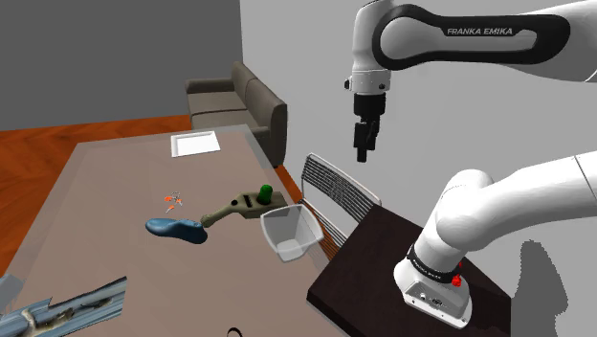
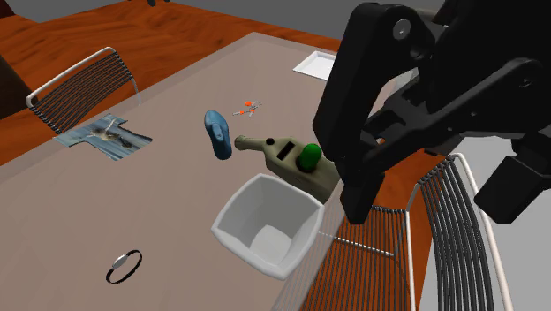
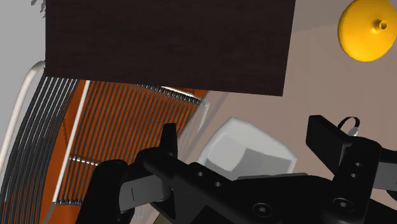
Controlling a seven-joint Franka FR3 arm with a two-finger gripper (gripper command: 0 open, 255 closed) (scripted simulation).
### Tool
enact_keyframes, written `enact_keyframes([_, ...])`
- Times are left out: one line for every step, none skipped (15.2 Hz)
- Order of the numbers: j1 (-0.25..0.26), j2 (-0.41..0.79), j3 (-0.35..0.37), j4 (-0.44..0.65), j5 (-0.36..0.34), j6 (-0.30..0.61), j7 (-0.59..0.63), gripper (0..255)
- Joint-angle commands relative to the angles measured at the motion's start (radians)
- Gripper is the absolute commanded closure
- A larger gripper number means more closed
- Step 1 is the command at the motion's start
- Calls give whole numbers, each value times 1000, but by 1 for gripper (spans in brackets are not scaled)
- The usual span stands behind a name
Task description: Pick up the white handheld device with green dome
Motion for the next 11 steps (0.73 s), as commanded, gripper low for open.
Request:
enact_keyframes([0, 0, 0, 0, 0, 0, 0, 0])
enact_keyframes([0, 29, 0, -5, 1, 36, -4, 0])
enact_keyframes([0, 59, 0, -9, 2, 72, -8, 0])
enact_keyframes([0, 90, 0, -12, 4, 107, -12, 0])
enact_keyframes([0, 122, 0, -12, 5, 142, -16, 0])
enact_keyframes([0, 155, 1, -12, 7, 177, -20, 0])
enact_keyframes([0, 189, 1, -10, 8, 211, -24, 0])
enact_keyframes([0, 224, 1, -6, 10, 244, -28, 0])
enact_keyframes([1, 260, 1, -1, 12, 276, -31, 0])
enact_keyframes([1, 296, 1, 6, 14, 308, -35, 0])
enact_keyframes([1, 333, 1, 14, 16, 339, -39, 0])
